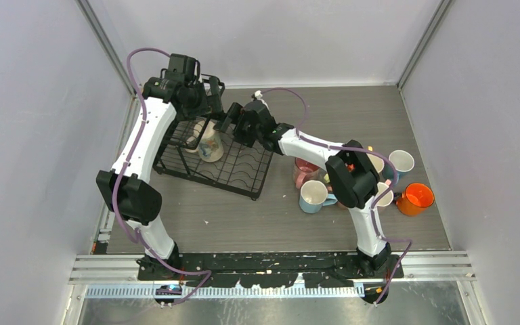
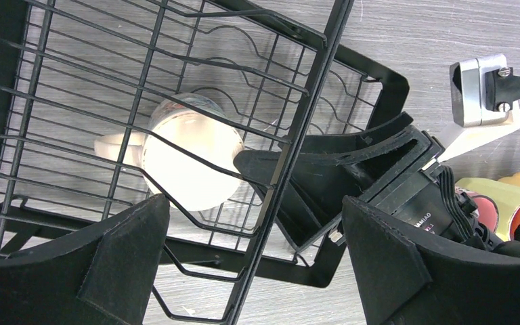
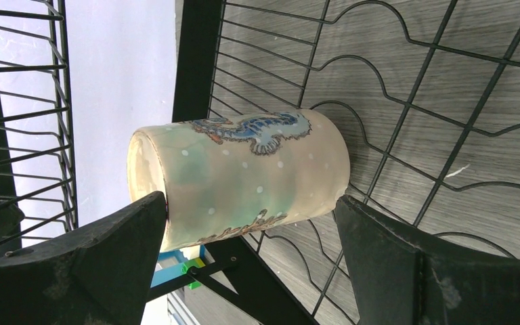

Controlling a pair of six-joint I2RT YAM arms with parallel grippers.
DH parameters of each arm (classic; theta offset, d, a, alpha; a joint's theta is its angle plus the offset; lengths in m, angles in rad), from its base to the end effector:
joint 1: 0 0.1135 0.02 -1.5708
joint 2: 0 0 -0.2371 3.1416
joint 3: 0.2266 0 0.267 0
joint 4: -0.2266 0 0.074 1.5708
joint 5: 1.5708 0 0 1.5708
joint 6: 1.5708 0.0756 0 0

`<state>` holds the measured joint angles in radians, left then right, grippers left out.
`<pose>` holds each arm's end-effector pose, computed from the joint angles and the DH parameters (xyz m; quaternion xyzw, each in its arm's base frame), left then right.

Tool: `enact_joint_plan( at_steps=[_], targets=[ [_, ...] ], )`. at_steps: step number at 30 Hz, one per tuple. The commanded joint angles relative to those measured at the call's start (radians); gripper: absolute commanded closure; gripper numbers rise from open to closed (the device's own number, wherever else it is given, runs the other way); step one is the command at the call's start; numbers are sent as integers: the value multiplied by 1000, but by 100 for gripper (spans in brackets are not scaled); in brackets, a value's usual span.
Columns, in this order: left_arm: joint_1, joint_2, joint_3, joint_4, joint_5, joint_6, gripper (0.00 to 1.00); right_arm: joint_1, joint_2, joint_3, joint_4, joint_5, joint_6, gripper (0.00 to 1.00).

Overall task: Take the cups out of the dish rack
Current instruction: Move the cup to the dish rack.

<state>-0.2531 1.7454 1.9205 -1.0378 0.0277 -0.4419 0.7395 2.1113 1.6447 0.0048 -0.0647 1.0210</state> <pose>0.3908 -0.1032 0.3378 -0.0836 0.9342 -0.1303 0.3215 0.3921 0.3642 0.1867 0.1023 0.8437 0.4232 0.3140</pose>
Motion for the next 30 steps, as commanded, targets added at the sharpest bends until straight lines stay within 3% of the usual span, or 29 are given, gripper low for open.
enact_joint_plan(
  at_steps=[1, 25, 30],
  targets=[
    [4, 3, -9, 29, 21, -6, 0, -3, -83, -12, 3, 37, -25, 2],
    [7, 0, -20, 35, 22, -6, 0, -6, -144, -63, -31, 62, -53, 3],
    [8, 2, -16, 34, 26, -6, 0, -7, -157, -83, 36, 35, -90, 2]
  ],
)
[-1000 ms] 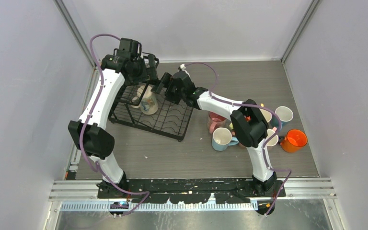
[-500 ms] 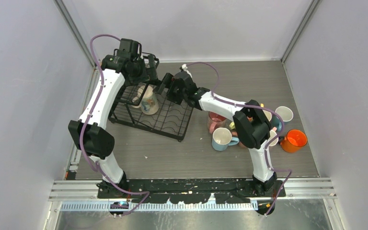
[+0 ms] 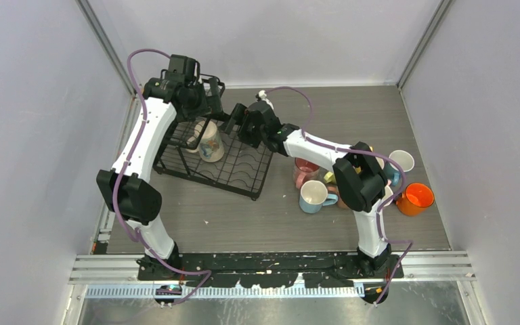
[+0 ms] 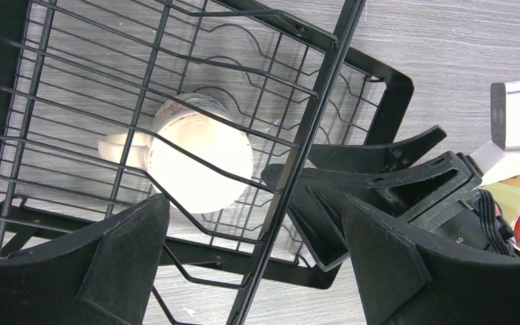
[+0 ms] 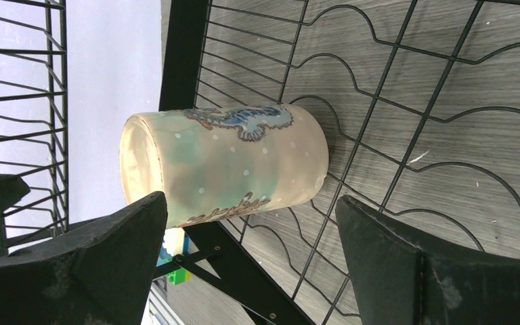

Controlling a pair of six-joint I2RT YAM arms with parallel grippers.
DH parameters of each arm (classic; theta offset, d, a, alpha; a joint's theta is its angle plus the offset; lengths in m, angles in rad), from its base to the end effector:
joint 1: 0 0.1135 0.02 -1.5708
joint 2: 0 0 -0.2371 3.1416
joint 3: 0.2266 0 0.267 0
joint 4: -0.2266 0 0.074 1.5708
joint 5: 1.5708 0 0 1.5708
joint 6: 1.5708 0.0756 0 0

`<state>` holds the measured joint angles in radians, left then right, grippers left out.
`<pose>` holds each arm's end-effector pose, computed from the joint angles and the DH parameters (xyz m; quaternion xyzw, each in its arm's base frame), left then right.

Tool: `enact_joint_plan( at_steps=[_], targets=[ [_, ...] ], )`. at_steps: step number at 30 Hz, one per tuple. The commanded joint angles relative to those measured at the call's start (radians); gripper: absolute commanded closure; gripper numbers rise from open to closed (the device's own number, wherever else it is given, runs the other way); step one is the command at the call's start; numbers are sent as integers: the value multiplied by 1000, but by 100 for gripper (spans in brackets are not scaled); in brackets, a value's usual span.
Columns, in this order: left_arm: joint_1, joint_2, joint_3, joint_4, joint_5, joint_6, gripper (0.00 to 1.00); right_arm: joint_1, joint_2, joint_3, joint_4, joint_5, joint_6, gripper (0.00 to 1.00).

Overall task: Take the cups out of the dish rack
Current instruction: Move the cup to the dish rack.

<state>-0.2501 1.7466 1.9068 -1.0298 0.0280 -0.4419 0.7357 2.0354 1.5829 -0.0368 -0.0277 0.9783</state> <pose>0.3921 -0.1023 0.3334 -0.0851 0.9352 -0.1288 0.3186 0.3830 0.3495 0.1954 0.0967 0.8518 0.3968 0.3280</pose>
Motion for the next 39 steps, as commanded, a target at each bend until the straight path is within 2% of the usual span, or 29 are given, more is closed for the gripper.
enact_joint_plan(
  at_steps=[1, 10, 18, 25, 39],
  targets=[
    [5, 1, -1, 25, 27, -6, 0, -3, -87, -30, 104, -13, -62, 1],
    [5, -4, 5, 22, 32, -11, 0, -3, -136, -148, 339, -79, -164, 0],
    [4, 8, 36, -1, 31, -11, 0, 0, -97, -185, 534, -159, -279, 0],
    [5, 10, 46, -11, 32, -10, 0, 2, -60, -358, 953, -197, -460, 0],
    [5, 20, 57, -24, 17, -2, 0, 8, 115, -314, 1242, -228, -717, 0]
  ],
)
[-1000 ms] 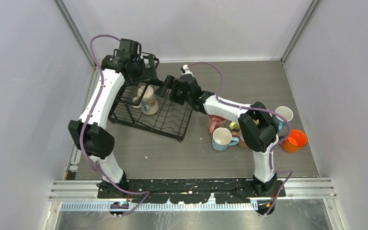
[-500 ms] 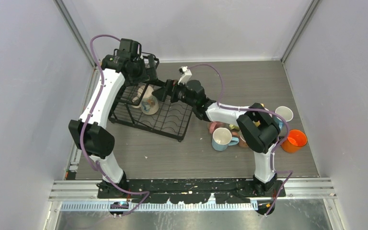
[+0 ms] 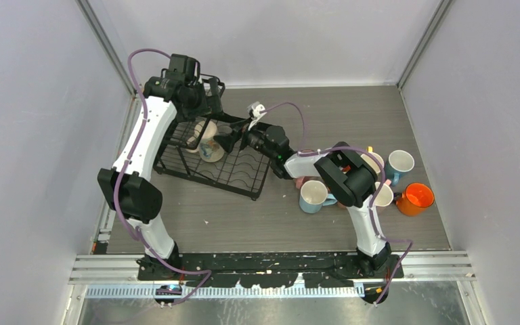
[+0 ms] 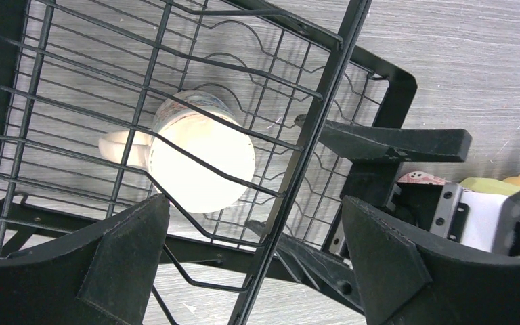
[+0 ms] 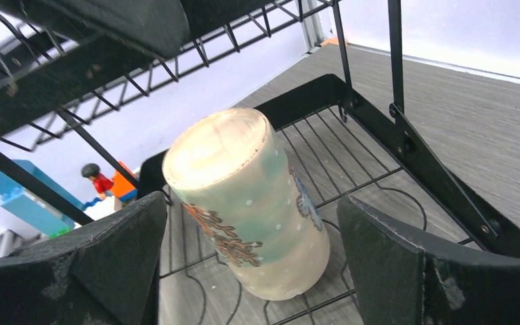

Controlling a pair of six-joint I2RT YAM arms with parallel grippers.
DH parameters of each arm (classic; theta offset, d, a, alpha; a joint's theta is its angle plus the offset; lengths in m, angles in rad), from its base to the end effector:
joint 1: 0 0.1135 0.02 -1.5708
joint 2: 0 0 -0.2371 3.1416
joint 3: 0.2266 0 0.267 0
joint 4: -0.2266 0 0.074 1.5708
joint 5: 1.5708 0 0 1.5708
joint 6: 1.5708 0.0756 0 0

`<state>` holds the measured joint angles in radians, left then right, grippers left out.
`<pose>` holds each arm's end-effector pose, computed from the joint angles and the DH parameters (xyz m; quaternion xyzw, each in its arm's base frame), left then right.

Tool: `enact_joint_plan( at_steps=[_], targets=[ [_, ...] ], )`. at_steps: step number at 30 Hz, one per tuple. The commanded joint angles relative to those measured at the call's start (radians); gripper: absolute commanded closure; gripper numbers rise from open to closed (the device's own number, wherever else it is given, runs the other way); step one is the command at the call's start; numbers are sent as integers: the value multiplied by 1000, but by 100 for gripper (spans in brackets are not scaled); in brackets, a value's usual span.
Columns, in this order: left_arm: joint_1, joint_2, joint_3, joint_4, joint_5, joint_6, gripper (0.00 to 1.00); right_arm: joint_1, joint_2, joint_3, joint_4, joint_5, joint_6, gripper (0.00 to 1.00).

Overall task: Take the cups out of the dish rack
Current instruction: Move the cup to the dish rack.

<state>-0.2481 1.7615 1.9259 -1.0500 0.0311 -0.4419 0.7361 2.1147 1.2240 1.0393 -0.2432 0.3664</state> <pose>0.3934 -0.1021 0.3323 -0.0859 0.9379 -0.1274 0.3111 0.3574 0.3483 0.1736 -0.2094 0.6199 0.4613 0.5992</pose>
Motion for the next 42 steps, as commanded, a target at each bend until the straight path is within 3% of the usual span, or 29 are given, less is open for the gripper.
enact_joint_plan(
  at_steps=[1, 42],
  targets=[
    [3, 8, 40, -4, 14, -2, 0, 10, 38, 55, 154, -14, -119, 0],
    [2, 55, 81, -18, 2, 5, 0, 69, 208, 306, 19, -22, -285, 0]
  ],
)
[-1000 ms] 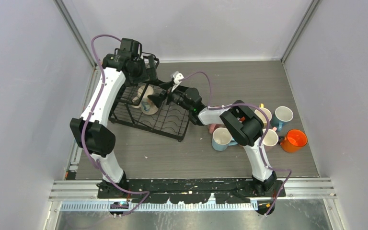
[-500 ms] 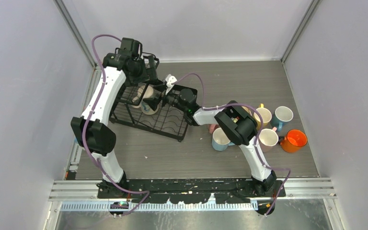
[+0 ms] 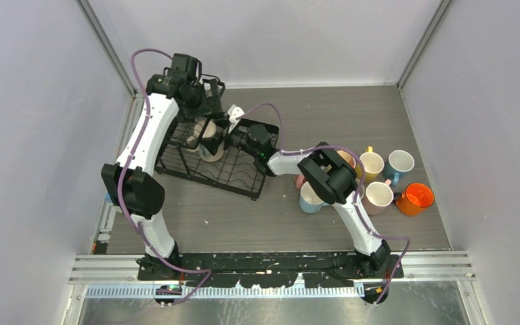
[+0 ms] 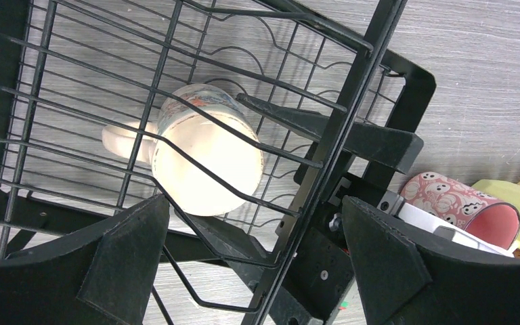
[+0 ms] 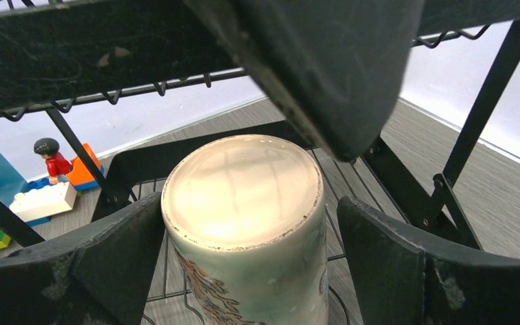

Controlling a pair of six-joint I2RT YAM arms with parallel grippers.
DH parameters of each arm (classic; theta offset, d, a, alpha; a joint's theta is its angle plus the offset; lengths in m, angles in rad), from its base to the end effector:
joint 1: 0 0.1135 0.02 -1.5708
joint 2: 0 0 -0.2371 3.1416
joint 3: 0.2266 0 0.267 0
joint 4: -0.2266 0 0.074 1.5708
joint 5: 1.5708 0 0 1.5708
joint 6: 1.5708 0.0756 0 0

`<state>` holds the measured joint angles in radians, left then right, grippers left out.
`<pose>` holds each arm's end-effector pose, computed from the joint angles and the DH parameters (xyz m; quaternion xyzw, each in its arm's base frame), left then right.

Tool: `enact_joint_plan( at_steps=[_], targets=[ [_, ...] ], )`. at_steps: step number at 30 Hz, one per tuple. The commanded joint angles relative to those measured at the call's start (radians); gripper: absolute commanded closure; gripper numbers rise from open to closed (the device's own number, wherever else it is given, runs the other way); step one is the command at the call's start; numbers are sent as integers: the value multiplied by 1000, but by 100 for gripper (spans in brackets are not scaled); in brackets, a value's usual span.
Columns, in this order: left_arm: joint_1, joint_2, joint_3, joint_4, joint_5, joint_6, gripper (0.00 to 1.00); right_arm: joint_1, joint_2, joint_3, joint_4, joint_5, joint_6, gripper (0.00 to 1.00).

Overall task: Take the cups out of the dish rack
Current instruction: Move the cup to the dish rack.

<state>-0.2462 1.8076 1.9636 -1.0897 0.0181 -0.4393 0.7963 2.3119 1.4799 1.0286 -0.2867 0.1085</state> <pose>0.3995 -0.1018 0.3234 -0.0887 0.9455 -0.1134 0.2921 0.3647 0.4033 0.1651 -0.3156 0.5538 0.4160 0.6486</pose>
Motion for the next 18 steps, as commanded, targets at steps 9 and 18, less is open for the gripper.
enact_joint_plan(
  at_steps=[9, 18],
  targets=[
    [1, 23, 52, 21, 16, 2, 0, 20, 37, 66, 40, 61, -39, 0],
    [1, 25, 63, 18, 18, 2, 0, 35, 4, 29, 55, 127, -76, 28]
  ],
)
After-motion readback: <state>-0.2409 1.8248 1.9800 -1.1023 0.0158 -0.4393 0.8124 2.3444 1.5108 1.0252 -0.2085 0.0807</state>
